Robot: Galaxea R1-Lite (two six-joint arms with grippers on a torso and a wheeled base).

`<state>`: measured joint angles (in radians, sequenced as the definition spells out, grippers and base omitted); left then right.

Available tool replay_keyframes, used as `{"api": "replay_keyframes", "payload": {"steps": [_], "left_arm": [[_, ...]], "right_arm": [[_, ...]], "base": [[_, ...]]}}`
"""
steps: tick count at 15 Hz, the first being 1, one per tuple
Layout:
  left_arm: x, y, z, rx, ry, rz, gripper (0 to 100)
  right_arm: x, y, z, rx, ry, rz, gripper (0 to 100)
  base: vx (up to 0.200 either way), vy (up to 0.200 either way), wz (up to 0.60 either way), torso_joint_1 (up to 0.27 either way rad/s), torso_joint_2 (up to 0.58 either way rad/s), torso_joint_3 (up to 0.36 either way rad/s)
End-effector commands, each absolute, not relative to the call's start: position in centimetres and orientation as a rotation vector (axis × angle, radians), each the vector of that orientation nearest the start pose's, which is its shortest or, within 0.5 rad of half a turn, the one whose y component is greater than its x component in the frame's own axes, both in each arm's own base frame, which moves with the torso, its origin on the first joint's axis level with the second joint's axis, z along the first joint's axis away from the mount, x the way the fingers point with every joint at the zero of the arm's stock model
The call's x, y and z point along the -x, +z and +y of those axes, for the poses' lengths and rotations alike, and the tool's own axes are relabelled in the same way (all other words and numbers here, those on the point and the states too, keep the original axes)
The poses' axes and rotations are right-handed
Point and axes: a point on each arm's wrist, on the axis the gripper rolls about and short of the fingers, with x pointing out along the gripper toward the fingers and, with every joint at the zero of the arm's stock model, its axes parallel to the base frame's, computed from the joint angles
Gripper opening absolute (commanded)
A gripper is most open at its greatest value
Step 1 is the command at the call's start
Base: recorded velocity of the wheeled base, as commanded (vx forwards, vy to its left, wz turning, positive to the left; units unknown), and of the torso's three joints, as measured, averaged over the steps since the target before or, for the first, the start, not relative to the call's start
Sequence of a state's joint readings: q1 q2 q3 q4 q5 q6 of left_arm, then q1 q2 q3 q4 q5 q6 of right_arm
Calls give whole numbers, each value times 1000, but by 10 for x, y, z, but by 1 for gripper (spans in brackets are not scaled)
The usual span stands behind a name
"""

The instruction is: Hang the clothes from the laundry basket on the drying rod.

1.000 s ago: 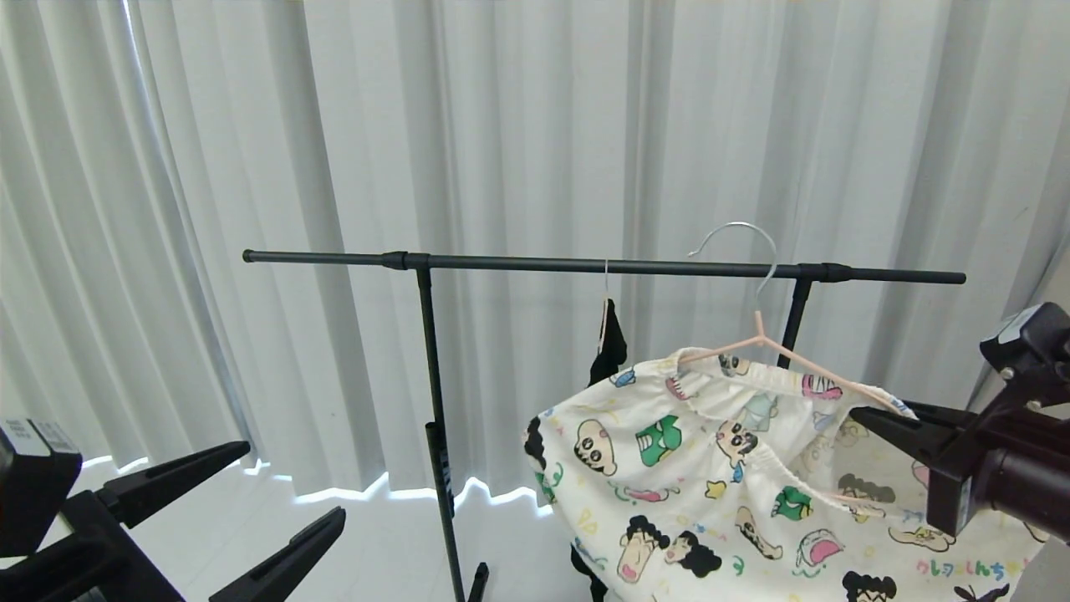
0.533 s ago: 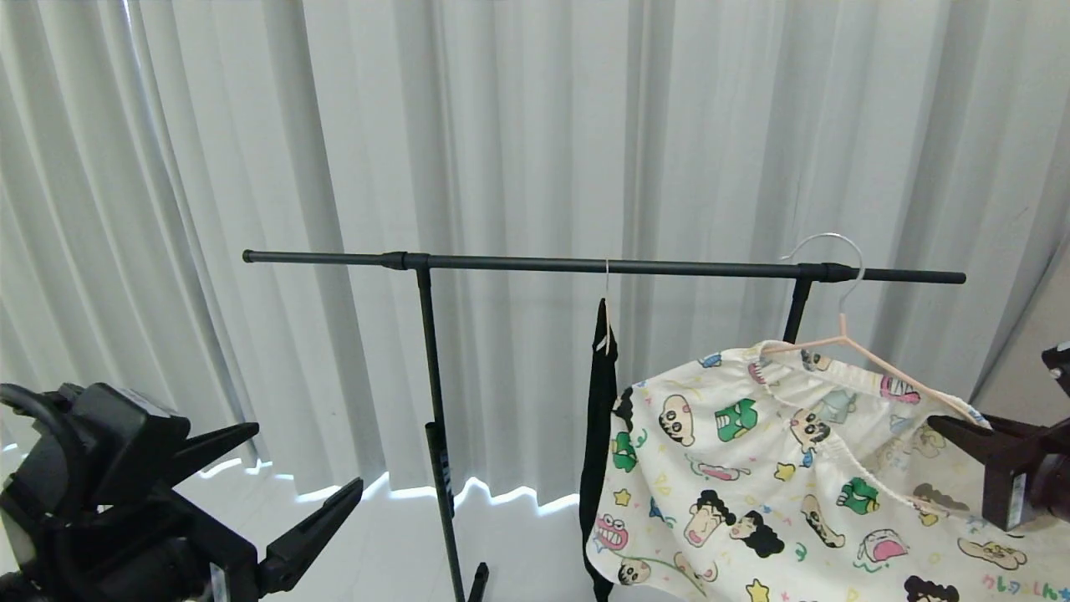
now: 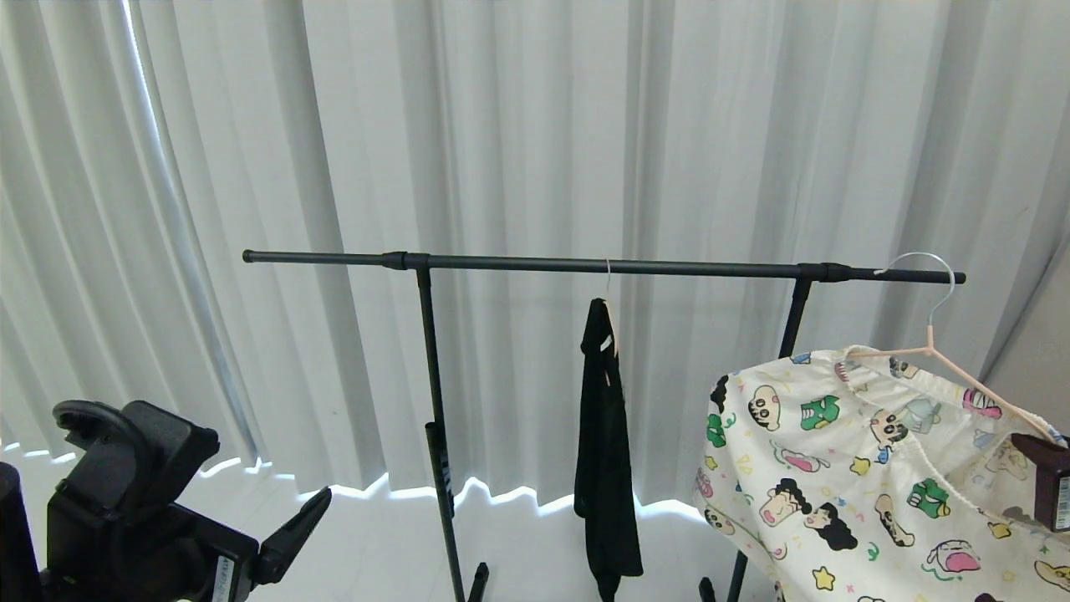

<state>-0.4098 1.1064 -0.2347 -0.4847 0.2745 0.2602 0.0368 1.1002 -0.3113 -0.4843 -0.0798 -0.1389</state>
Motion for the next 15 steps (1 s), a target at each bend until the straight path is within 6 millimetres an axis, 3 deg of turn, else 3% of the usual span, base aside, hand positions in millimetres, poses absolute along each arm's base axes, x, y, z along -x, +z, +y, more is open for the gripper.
{"api": "replay_keyframes", "payload": {"steps": [1,5,12,15], "left_arm": [[-127,148,-36,-383,-99,351,100],[-119,146,-26,-372,-41,345,100],[-120,148,-26,-391,-40,338,100],[-120,148,-27,-391,-46,334,100]], "right_arm": [[-143,163,2,160,-47,331,0],[-149,159,2,166,-61,362,0],[-152,160,3,161,-57,346,0],[-159,158,3,159,-58,340,0]], "base": [[0,0,0,0,0,0],[0,0,0,0,0,0],[0,0,0,0,0,0],[200,0,0,-1,2,4]]}}
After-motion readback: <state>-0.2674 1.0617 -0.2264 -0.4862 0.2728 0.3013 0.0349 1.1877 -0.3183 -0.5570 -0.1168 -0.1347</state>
